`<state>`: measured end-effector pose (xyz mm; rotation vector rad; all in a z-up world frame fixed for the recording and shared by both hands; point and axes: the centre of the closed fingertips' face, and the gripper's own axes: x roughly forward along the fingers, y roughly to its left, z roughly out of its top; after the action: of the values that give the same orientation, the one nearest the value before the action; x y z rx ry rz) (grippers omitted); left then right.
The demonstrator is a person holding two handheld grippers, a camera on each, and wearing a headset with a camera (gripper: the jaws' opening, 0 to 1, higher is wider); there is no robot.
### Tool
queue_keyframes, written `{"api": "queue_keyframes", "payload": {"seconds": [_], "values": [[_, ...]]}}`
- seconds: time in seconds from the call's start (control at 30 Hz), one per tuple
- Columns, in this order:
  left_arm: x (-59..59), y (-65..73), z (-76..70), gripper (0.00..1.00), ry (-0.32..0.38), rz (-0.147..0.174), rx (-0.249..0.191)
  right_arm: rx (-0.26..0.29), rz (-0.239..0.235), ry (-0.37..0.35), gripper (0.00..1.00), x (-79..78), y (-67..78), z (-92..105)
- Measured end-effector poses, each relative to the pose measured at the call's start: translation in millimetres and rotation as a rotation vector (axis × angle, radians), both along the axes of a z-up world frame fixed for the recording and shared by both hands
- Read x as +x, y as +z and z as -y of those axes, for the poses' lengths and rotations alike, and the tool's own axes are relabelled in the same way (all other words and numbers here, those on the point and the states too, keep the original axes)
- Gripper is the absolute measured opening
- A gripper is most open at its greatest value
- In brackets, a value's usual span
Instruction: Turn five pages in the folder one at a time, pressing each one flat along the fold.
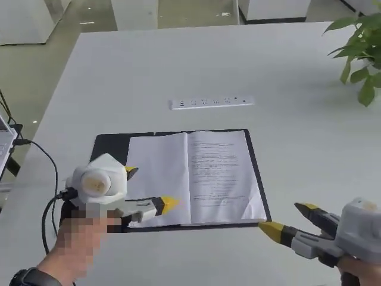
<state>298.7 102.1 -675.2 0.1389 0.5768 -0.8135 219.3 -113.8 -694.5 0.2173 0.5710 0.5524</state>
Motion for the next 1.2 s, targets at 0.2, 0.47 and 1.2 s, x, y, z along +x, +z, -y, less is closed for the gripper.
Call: {"api": "queue_keyframes", "payload": {"seconds": [0.2, 0.47, 1.2], "values": [[6.3, -7.6, 29.3, 0.75, -0.052, -0.011, -0.010, 0.004, -0.002, 0.002, 0.74, -3.1, 1.1, -2.2], [9.9, -15.4, 69.6, 0.74, -0.110, -0.020, -0.012, -0.004, -0.009, 0.005, 0.74, -3.2, -0.3, -2.0], [6.0, -90.0, 194.5, 0.72, -0.253, -0.079, 0.090, 0.030, -0.054, -0.009, 0.72, -12.0, -7.1, 16.6]]}}
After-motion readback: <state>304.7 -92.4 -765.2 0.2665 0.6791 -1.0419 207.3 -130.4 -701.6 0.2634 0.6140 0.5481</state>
